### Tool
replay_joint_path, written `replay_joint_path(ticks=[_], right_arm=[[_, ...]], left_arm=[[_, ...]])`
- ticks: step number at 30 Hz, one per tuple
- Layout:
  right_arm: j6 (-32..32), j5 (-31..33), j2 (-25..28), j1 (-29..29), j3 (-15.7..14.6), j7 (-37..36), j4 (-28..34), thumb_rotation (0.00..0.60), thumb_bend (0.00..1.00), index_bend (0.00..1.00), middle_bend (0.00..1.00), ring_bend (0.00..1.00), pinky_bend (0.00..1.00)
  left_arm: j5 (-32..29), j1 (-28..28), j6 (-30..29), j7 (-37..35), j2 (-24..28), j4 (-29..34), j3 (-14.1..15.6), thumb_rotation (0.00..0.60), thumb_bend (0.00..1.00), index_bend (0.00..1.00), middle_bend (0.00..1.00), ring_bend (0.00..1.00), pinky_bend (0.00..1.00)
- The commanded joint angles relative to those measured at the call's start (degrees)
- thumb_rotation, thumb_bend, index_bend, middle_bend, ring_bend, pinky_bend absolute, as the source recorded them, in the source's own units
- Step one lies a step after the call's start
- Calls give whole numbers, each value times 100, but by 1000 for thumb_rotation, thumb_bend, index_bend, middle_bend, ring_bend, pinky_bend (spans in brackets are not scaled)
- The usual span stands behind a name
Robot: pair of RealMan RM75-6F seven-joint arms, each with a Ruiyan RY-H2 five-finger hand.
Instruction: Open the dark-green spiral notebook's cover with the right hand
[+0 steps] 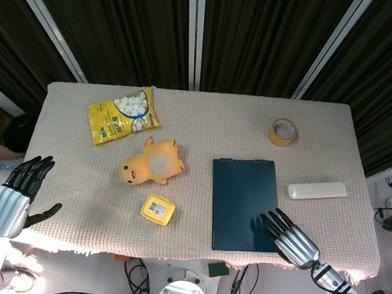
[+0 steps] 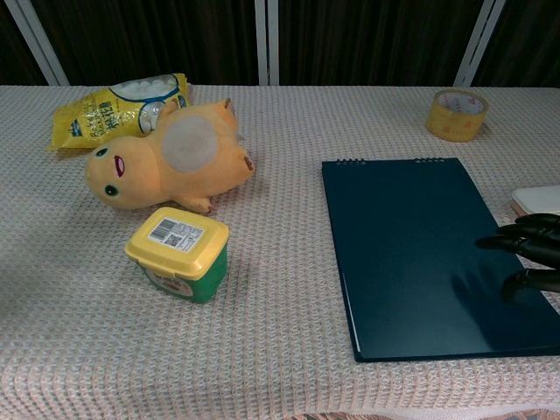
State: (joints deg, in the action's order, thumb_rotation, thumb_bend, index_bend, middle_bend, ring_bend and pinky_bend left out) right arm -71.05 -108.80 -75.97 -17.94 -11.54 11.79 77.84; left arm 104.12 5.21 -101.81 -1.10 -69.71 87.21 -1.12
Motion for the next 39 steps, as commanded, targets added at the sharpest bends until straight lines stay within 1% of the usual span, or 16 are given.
replay_joint_path(ticks=[1, 6, 10, 16, 19, 22, 24, 25, 27, 29, 32, 35, 38, 39], right_arm=[[7, 7, -8, -9, -2, 7, 5, 600, 300, 394, 0, 0, 0], [-49, -7, -54, -18, -10, -95, -61, 600, 369, 498, 16, 0, 0], [-24, 49, -86, -14, 5, -67, -109, 600, 427, 560, 33, 0, 0], [-78, 87, -181, 0, 29, -123, -218, 600, 447, 674, 65, 0, 0], [-177, 68, -239, 18, 37, -193, -307, 600, 453, 786, 98, 0, 0], [-324, 31, -296, 42, 54, -264, -406, 600, 474, 931, 138, 0, 0], [-449, 1, -322, 57, 69, -343, -460, 600, 492, 981, 161, 0, 0], [-502, -13, -325, 59, 74, -390, -477, 600, 512, 994, 172, 0, 0], [-645, -62, -331, 53, 98, -501, -525, 600, 584, 1000, 204, 0, 0], [-805, -109, -337, 39, 145, -590, -576, 600, 617, 1000, 226, 0, 0], [-972, -116, -344, -3, 260, -685, -608, 600, 628, 1000, 251, 0, 0], [-1016, -32, -372, -116, 452, -799, -576, 600, 628, 1000, 266, 0, 0], [-894, 107, -448, -337, 715, -880, -527, 600, 628, 1000, 279, 0, 0], [-789, 189, -488, -454, 847, -866, -496, 600, 628, 1000, 284, 0, 0]], left_arm=[[-23, -9, -4, -26, -11, -28, -8, 600, 97, 48, 86, 90, 186], [-39, 7, 45, -58, -6, -46, 1, 600, 98, 48, 87, 90, 186], [-53, 16, 71, -32, 22, -19, -6, 600, 98, 49, 87, 90, 186], [-99, -3, 57, 16, 41, -6, -28, 600, 97, 49, 86, 90, 186], [-107, -3, 54, -11, 52, -5, -32, 600, 98, 49, 87, 90, 186], [-105, 2, 63, -30, 59, -11, -30, 600, 98, 50, 87, 90, 186], [-104, 6, 68, -54, 61, -23, -27, 600, 98, 50, 87, 90, 186], [-107, 7, 67, -65, 60, -30, -28, 600, 98, 50, 87, 90, 186], [-115, 8, 65, -94, 55, -49, -31, 600, 98, 50, 86, 90, 186], [-122, 10, 61, -123, 53, -69, -35, 600, 98, 49, 87, 90, 186], [-128, 15, 57, -152, 58, -89, -43, 600, 98, 49, 87, 90, 186], [-157, 23, 70, -190, 74, -109, -55, 600, 98, 49, 86, 90, 186], [-209, 36, 101, -239, 100, -127, -72, 600, 98, 49, 87, 90, 186], [-233, 42, 115, -258, 112, -135, -81, 600, 98, 49, 87, 90, 186]])
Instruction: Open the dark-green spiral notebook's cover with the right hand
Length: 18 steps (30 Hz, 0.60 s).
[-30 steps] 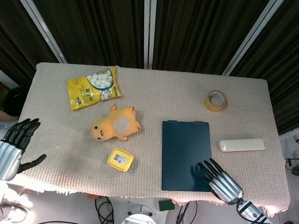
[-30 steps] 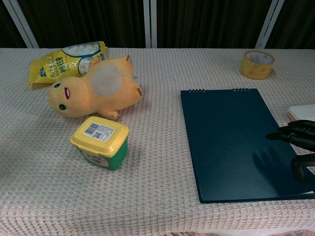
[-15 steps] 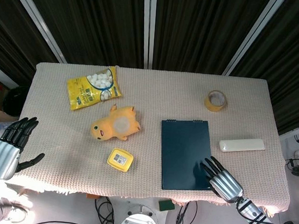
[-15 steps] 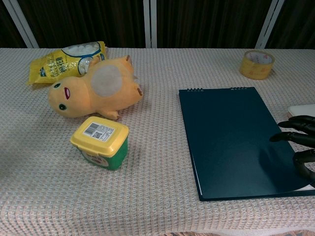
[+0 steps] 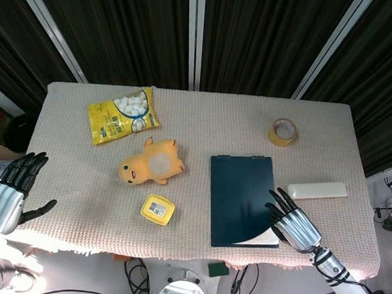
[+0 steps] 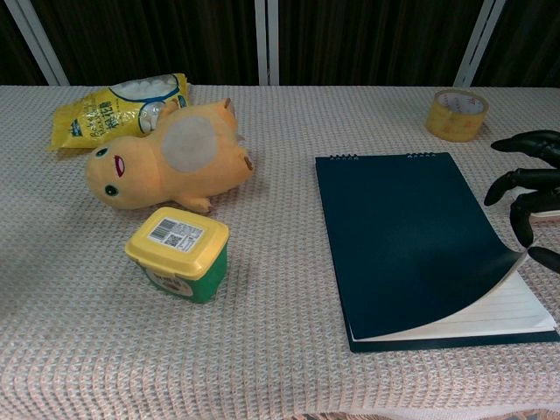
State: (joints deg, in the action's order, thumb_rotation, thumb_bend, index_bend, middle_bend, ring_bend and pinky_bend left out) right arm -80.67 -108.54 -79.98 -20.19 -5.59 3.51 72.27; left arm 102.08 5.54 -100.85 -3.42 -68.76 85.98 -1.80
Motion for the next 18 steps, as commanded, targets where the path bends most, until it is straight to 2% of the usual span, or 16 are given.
replay_joint_path(ticks=[1, 7, 12, 15, 18], right_arm=[[260, 231, -127, -326, 361, -28, 81, 600, 628, 1000, 286, 0, 0], [1253, 1208, -555, -1143, 1348, -87, -107, 600, 626, 1000, 295, 0, 0], [2169, 2216, -1050, -1922, 2209, -122, -740, 600, 619, 1000, 310, 0, 0], [2807, 2904, -1537, -2545, 2714, 62, -1697, 600, 616, 1000, 320, 0, 0], [3226, 3395, -2084, -3104, 3046, 168, -2825, 600, 615, 1000, 324, 0, 0]], left_arm=[[-49, 14, 29, -43, 23, -19, -21, 600, 98, 49, 87, 90, 186], [-212, 24, 89, -232, 41, -127, -62, 600, 98, 49, 87, 90, 186], [-410, 27, 180, -422, 63, -272, -102, 600, 98, 49, 87, 90, 186], [-531, 53, 273, -523, 105, -347, -137, 600, 98, 49, 87, 90, 186], [-649, 81, 362, -605, 151, -395, -179, 600, 98, 49, 87, 90, 186]])
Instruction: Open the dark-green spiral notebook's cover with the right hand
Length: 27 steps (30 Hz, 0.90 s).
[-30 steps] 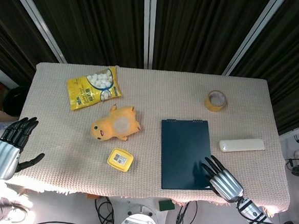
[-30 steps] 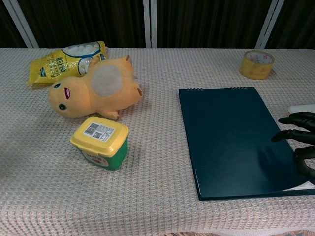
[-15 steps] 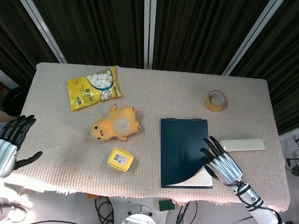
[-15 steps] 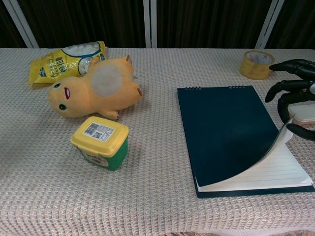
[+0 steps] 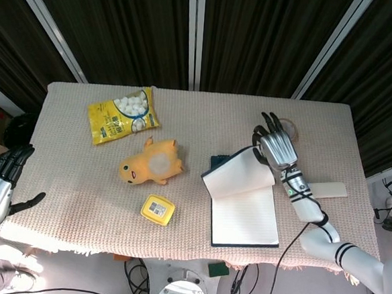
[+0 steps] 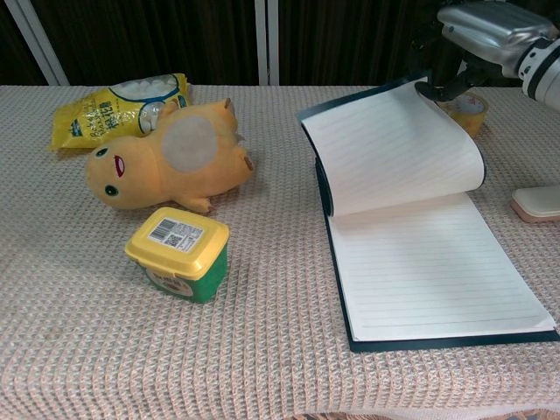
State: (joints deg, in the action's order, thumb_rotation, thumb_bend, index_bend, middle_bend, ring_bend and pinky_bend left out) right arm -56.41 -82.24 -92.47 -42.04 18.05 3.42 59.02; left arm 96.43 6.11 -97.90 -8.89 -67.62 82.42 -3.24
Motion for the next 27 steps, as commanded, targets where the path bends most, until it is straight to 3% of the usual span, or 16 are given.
replay_joint_path(ticks=[1, 6, 11, 13, 15, 16, 19, 27], right_arm=[[893, 877, -1005, -1083, 760, 181, -1866, 600, 616, 1000, 324, 0, 0], [1372, 1388, -1805, -1931, 1133, -44, -3699, 600, 613, 1000, 354, 0, 0], [1537, 1590, -2196, -2373, 1247, -434, -4556, 600, 573, 995, 318, 0, 0], [1843, 1530, -2172, -2404, 1122, -520, -4613, 600, 436, 727, 156, 0, 0], [1801, 1471, -2149, -2414, 1030, -602, -4646, 600, 210, 122, 1, 0, 0], [1703, 1441, -2144, -2408, 993, -626, -4670, 600, 183, 31, 0, 0, 0], [1495, 1472, -2120, -2422, 987, -641, -4769, 600, 178, 0, 0, 0, 0], [1704, 1770, -2069, -2524, 1109, -304, -4977, 600, 195, 0, 0, 0, 0]], left_arm=[[-117, 32, 95, -84, 49, -48, -46, 600, 98, 49, 87, 90, 186], [-283, 97, 253, -201, 110, -106, -114, 600, 98, 49, 87, 90, 186], [-358, 143, 377, -234, 144, -136, -127, 600, 98, 49, 87, 90, 186], [-372, 145, 388, -245, 152, -139, -129, 600, 98, 49, 87, 90, 186], [-376, 143, 384, -262, 152, -146, -127, 600, 98, 49, 87, 90, 186], [-370, 143, 384, -263, 151, -148, -122, 600, 98, 49, 87, 90, 186], [-316, 147, 370, -230, 148, -131, -97, 600, 98, 49, 87, 90, 186], [-195, 119, 261, -41, 173, 19, -58, 600, 98, 49, 87, 90, 186]])
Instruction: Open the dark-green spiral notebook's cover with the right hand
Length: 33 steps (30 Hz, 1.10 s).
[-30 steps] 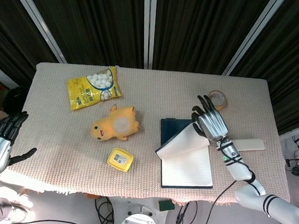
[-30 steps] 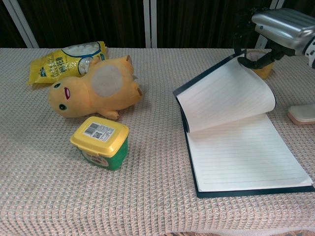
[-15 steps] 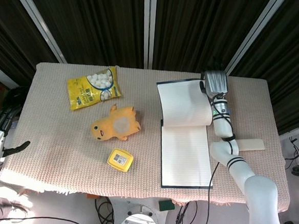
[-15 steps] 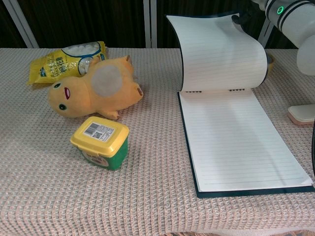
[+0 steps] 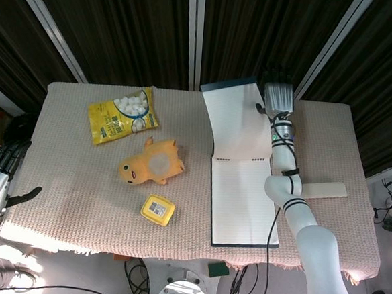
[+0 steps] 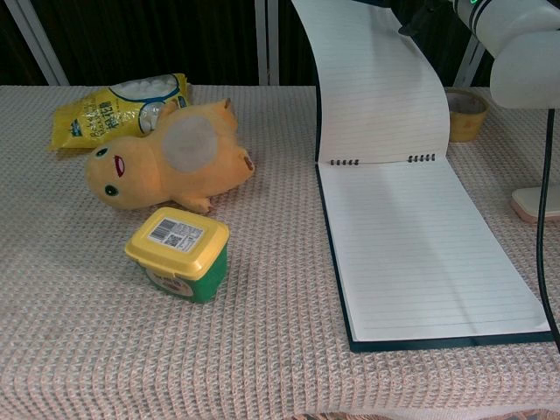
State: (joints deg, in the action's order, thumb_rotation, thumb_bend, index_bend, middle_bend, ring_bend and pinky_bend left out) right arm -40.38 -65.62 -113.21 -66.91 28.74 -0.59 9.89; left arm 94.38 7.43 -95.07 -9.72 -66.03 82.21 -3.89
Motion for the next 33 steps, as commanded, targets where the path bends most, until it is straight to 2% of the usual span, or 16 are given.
replay_joint_path(ticks=[1, 7, 10, 12, 14, 16, 17, 19, 21, 22, 24, 29, 31, 33], right_arm=[[102, 113, 1, -35, 30, 103, -60, 600, 195, 0, 0, 0, 0], [-361, -83, 129, 116, -180, -437, 235, 600, 207, 0, 0, 0, 0], [-1033, -471, 345, 482, -539, -870, 603, 600, 221, 0, 0, 0, 0], [-1706, -802, 621, 939, -861, -1076, 1104, 600, 225, 0, 0, 0, 0], [-2373, -1100, 1023, 1476, -1169, -1147, 1852, 600, 223, 0, 0, 0, 0], [-3137, -1430, 1740, 2234, -1574, -979, 3178, 600, 220, 0, 0, 0, 0], [-3534, -1593, 2219, 2672, -1817, -718, 4056, 600, 219, 0, 0, 0, 0], [-4007, -1756, 2892, 3281, -2183, -179, 5292, 600, 214, 0, 0, 0, 0], [-4466, -1843, 3446, 3903, -2567, 389, 6366, 600, 209, 0, 0, 0, 0], [-4640, -1860, 3589, 4141, -2711, 551, 6670, 600, 209, 0, 0, 0, 0], [-4983, -1881, 3744, 4637, -3007, 762, 7033, 600, 208, 0, 0, 0, 0], [-5254, -1713, 3861, 5431, -3441, 1129, 7237, 600, 215, 0, 0, 0, 0], [-5381, -1672, 3918, 5667, -3489, 1145, 7300, 600, 220, 0, 0, 0, 0], [-5443, -1645, 3955, 5828, -3484, 1042, 7294, 600, 222, 0, 0, 0, 0]], left_arm=[[5, -18, -27, 58, 21, 57, 5, 600, 98, 49, 87, 90, 186], [-50, -21, -13, 114, 57, 118, -20, 600, 99, 49, 87, 90, 186], [-53, -26, -32, 104, 54, 112, -28, 600, 99, 49, 87, 90, 186], [-59, -34, -36, 90, 43, 88, -23, 600, 99, 49, 86, 90, 186], [-65, -39, -37, 72, 31, 62, -19, 600, 99, 49, 87, 90, 186], [-61, -45, -51, 60, 15, 32, -17, 600, 99, 49, 87, 90, 186], [-54, -51, -57, 71, 9, 17, -10, 600, 100, 49, 87, 90, 186], [-36, -65, -68, 104, 6, 7, 9, 600, 99, 49, 87, 90, 186], [-14, -95, -92, 147, 11, 16, 38, 600, 99, 49, 87, 90, 186], [-4, -112, -112, 165, 14, 24, 50, 600, 99, 49, 87, 90, 186], [20, -160, -163, 227, 21, 36, 81, 600, 99, 49, 87, 90, 186], [9, -307, -109, 506, 47, 60, 254, 595, 99, 49, 85, 83, 183], [-55, -384, 47, 658, 102, 150, 389, 566, 99, 49, 72, 65, 169], [-192, -469, 266, 804, 167, 288, 532, 505, 99, 48, 54, 48, 151]])
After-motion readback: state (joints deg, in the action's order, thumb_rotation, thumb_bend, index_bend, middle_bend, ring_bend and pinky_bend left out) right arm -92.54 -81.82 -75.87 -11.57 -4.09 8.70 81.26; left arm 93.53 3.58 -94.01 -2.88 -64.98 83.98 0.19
